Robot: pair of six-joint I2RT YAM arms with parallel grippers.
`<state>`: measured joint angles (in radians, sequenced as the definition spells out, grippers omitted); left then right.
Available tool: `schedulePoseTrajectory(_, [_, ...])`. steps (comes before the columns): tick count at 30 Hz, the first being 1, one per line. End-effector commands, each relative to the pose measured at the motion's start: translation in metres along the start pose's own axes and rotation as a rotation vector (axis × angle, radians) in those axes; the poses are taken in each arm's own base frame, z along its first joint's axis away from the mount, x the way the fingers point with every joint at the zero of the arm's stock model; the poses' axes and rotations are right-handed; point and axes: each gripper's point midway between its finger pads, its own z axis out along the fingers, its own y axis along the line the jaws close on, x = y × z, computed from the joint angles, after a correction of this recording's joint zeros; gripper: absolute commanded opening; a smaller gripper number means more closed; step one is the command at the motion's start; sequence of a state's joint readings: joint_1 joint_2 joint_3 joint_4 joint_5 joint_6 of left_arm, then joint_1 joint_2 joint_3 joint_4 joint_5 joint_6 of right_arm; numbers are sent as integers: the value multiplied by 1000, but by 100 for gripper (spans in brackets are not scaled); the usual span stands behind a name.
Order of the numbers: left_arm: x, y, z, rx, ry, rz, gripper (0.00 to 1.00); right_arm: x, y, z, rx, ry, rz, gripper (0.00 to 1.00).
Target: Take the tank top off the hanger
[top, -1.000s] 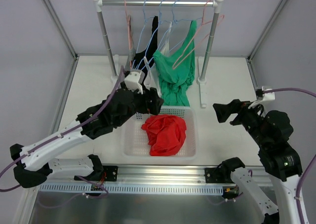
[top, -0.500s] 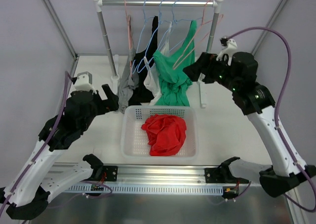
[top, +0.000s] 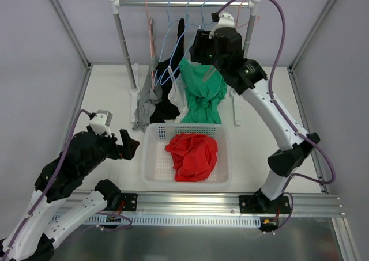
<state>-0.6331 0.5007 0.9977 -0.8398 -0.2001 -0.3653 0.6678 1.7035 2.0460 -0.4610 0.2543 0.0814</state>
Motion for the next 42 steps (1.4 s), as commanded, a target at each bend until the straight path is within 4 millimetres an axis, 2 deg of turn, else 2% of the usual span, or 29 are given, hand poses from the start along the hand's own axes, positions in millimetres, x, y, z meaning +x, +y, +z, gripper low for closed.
schedulePoseTrajectory(1, [16,3,-1,35,-14,30,99,-24,-7,20,82,-86,-3,58])
schedulePoseTrajectory(3, [21,4,0,39,-25,5,99,-30,-7,24,100,-107,13,57])
schedulePoseTrajectory(5, [20,2,-1,63,-53,-6,99,-26,-5,35,96,-105,15,56])
schedulePoseTrajectory(6, [21,3,-1,61,-60,-12,99,-31,1,36,69,-118,17,56])
schedulePoseTrajectory(7, [19,5,-1,54,-80,-22,99,-25,1,44,70,-106,5,55])
schedulePoseTrajectory(11, [24,4,2,63,-77,-31,99,-26,2,50,71,-111,15,55])
schedulePoseTrajectory(13, [24,4,2,61,-77,-32,99,-20,1,55,81,-102,13,55])
schedulePoseTrajectory(17, [25,3,3,67,-77,-32,99,5,-6,80,118,-60,-8,53])
schedulePoseTrajectory(20, [25,5,3,58,-84,-36,99,15,-18,82,176,-47,-20,47])
schedulePoseTrajectory(23, [25,5,3,58,-81,-34,99,15,-26,78,215,-53,-27,37])
schedulePoseTrajectory(25, [25,5,4,59,-80,-33,99,6,-32,67,236,-72,-27,33])
schedulePoseTrajectory(26, [25,5,4,58,-79,-32,99,11,-35,64,246,-61,-35,33])
schedulePoseTrajectory(27, [25,5,4,58,-79,-32,99,-2,-34,50,238,-89,-28,33])
schedulePoseTrajectory(29, [25,5,4,58,-79,-32,99,-5,-36,40,238,-97,-33,33])
schedulePoseTrajectory(30, [25,5,4,57,-76,-32,99,1,-38,37,241,-86,-45,33])
schedulePoseTrajectory(31, [26,4,4,60,-75,-31,99,-9,-40,24,239,-104,-53,33])
schedulePoseTrajectory(33, [25,4,4,59,-77,-32,99,-3,-47,17,253,-89,-70,31])
schedulePoseTrajectory(35, [25,4,4,60,-79,-31,99,-8,-49,5,249,-96,-98,30])
schedulePoseTrajectory(37, [26,4,5,60,-75,-30,99,0,-53,1,251,-79,-113,29])
schedulePoseTrajectory(38, [26,4,4,61,-76,-29,98,-3,-53,-3,244,-83,-126,28])
schedulePoseTrajectory(42, [26,4,5,62,-72,-29,99,1,-55,2,216,-58,-171,24])
